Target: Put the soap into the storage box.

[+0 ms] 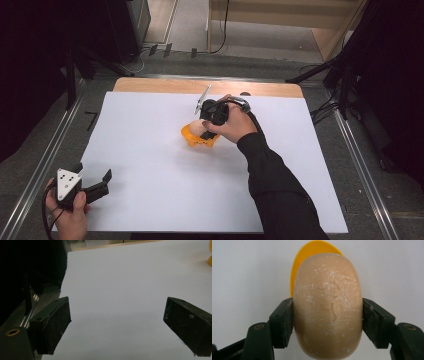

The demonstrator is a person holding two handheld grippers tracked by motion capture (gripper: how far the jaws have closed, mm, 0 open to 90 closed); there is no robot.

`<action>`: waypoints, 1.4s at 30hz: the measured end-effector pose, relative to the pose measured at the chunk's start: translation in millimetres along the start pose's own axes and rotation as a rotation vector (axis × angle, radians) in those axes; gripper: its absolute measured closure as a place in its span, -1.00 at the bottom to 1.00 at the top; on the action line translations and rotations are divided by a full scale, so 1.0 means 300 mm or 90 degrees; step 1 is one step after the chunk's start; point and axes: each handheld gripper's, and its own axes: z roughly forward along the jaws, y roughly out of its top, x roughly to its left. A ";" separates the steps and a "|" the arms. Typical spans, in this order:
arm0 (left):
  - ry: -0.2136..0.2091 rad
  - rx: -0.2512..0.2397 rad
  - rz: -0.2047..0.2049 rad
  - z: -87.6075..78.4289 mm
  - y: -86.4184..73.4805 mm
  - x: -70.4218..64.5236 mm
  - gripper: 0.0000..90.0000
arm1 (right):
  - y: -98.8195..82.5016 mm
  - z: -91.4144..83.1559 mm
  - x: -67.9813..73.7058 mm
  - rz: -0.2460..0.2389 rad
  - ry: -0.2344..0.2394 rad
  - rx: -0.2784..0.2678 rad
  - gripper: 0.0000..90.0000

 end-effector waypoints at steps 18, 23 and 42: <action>0.002 0.001 0.005 0.001 0.000 -0.003 -0.82 | 0.002 0.020 -0.014 0.002 0.009 0.003 -0.26; 0.002 0.001 0.005 0.000 0.000 -0.003 -0.82 | 0.002 0.026 -0.013 -0.001 0.018 0.002 -0.26; 0.001 0.001 0.006 0.000 0.000 -0.003 -0.82 | -0.057 -0.036 -0.019 0.039 -0.030 -0.046 -0.58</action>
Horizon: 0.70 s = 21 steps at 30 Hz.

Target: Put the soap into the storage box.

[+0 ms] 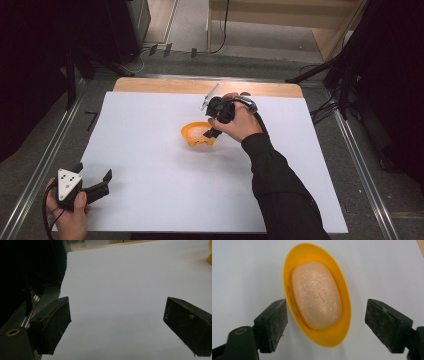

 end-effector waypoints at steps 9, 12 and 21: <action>0.000 0.002 0.002 0.001 0.000 0.000 -0.82 | -0.070 -0.024 -0.009 0.033 -0.002 -0.032 -0.70; -0.001 0.003 0.003 0.001 0.001 0.000 -0.82 | -0.095 -0.038 -0.014 0.035 -0.003 -0.054 -0.70; -0.001 0.002 -0.001 0.002 0.001 0.001 -0.82 | -0.173 -0.083 -0.008 0.085 -0.037 -0.084 -0.70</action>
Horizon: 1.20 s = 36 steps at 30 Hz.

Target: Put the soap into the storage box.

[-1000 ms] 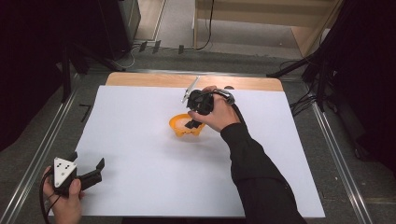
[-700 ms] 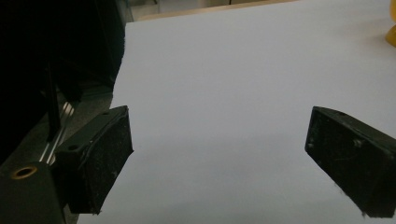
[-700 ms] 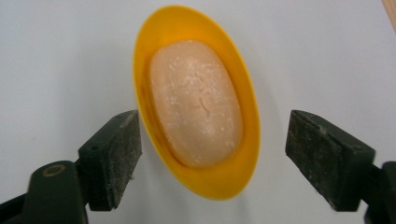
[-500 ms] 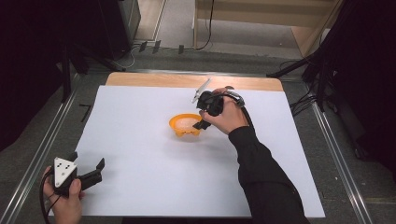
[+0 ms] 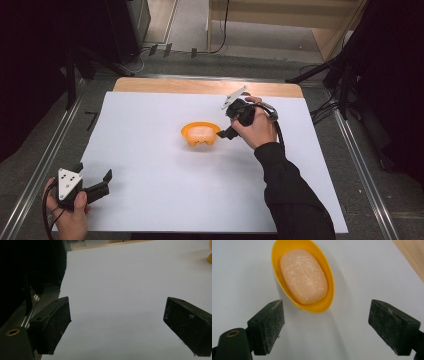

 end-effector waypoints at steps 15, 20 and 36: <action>-0.003 0.000 -0.001 -0.001 0.000 0.001 -0.82 | -0.163 -0.067 0.013 0.049 -0.045 -0.020 -0.81; -0.004 0.000 0.002 0.000 0.000 0.001 -0.82 | -0.216 -0.082 0.023 0.066 -0.041 -0.023 -0.82; -0.012 -0.005 -0.005 -0.004 -0.001 0.006 -0.82 | -0.386 -0.126 0.080 0.103 -0.065 -0.043 -0.94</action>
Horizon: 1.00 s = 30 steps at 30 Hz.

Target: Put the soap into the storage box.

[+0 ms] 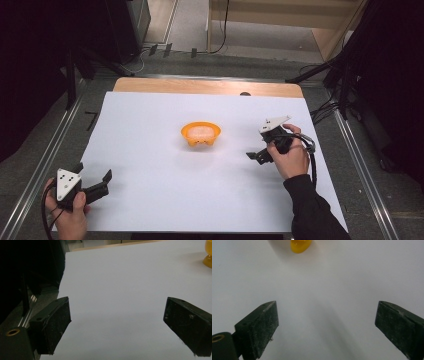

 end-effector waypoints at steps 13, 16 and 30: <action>-0.001 0.000 0.000 0.000 0.000 0.000 -0.82 | -0.143 -0.043 0.027 0.037 -0.024 -0.034 -1.00; -0.002 0.000 0.001 -0.001 0.000 0.000 -0.82 | -0.170 -0.053 0.031 0.046 -0.030 -0.043 -1.00; -0.002 0.001 0.002 -0.001 0.000 0.000 -0.82 | -0.285 -0.098 0.059 0.074 -0.063 -0.063 -1.00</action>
